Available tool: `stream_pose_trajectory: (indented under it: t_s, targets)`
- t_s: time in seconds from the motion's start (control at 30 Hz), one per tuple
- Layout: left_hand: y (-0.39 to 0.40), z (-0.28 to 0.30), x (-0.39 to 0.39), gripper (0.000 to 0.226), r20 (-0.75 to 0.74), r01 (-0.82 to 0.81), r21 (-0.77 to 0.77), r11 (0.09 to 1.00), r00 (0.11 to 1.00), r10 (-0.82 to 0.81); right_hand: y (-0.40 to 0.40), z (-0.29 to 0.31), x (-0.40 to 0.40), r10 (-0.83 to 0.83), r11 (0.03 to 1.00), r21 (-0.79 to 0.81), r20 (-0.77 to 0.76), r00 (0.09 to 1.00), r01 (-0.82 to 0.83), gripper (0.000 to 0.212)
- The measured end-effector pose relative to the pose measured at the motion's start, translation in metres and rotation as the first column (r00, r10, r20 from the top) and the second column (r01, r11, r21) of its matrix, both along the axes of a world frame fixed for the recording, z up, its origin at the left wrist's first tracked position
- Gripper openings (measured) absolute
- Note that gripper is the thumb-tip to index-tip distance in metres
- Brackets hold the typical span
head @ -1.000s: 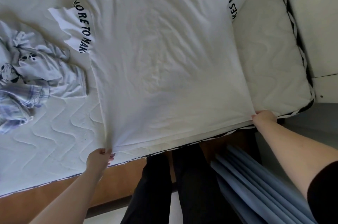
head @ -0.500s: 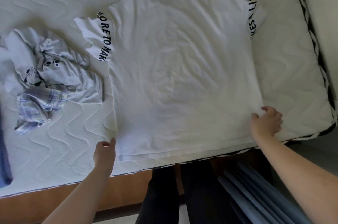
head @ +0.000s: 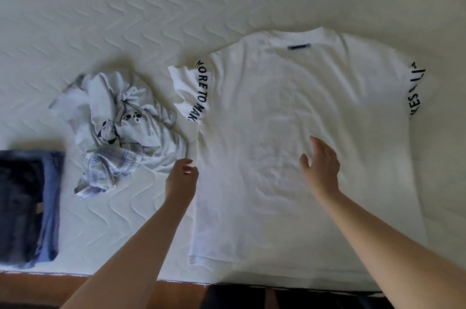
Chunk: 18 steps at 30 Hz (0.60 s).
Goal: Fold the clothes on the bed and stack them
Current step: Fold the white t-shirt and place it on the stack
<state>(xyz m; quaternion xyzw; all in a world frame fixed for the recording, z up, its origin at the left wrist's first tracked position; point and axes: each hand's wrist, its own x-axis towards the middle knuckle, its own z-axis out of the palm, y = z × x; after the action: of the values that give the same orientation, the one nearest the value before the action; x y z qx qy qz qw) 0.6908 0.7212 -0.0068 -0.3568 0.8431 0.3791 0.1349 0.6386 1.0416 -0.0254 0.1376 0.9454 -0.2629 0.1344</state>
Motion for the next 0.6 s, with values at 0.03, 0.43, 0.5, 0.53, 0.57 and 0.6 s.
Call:
stream_pose_trajectory:
  t_s: [0.03,0.43,0.5,0.53,0.57,0.6]
  targets:
    - [-0.006,0.0,-0.011,0.024,-0.013,-0.003,0.003,1.0,1.0,0.004,-0.009,-0.002,-0.011,0.028,0.999,-0.014,-0.007,1.0,-0.029,0.055]
    - [-0.082,-0.02,-0.193,0.059,-0.195,0.349,-0.252,0.903,0.896,-0.4,-0.13,-0.022,-0.138,0.287,0.93,-0.235,-0.01,0.958,-0.281,0.058]
    - [-0.094,-0.022,-0.223,0.073,-0.116,0.449,-0.297,0.843,0.859,-0.499,-0.148,-0.025,-0.164,0.293,0.928,-0.234,-0.024,0.956,-0.291,0.059]
    - [-0.1,-0.024,-0.238,0.079,-0.061,0.501,-0.307,0.809,0.838,-0.542,-0.156,-0.027,-0.176,0.305,0.926,-0.221,-0.042,0.952,-0.306,0.059]
    - [-0.105,-0.026,-0.251,0.084,0.0,0.554,-0.316,0.77,0.812,-0.584,-0.163,-0.03,-0.188,0.32,0.923,-0.204,-0.06,0.945,-0.326,0.06]
    - [-0.111,-0.029,-0.264,0.085,0.067,0.612,-0.327,0.72,0.775,-0.628,-0.17,-0.034,-0.199,0.333,0.922,-0.184,-0.073,0.94,-0.341,0.061]
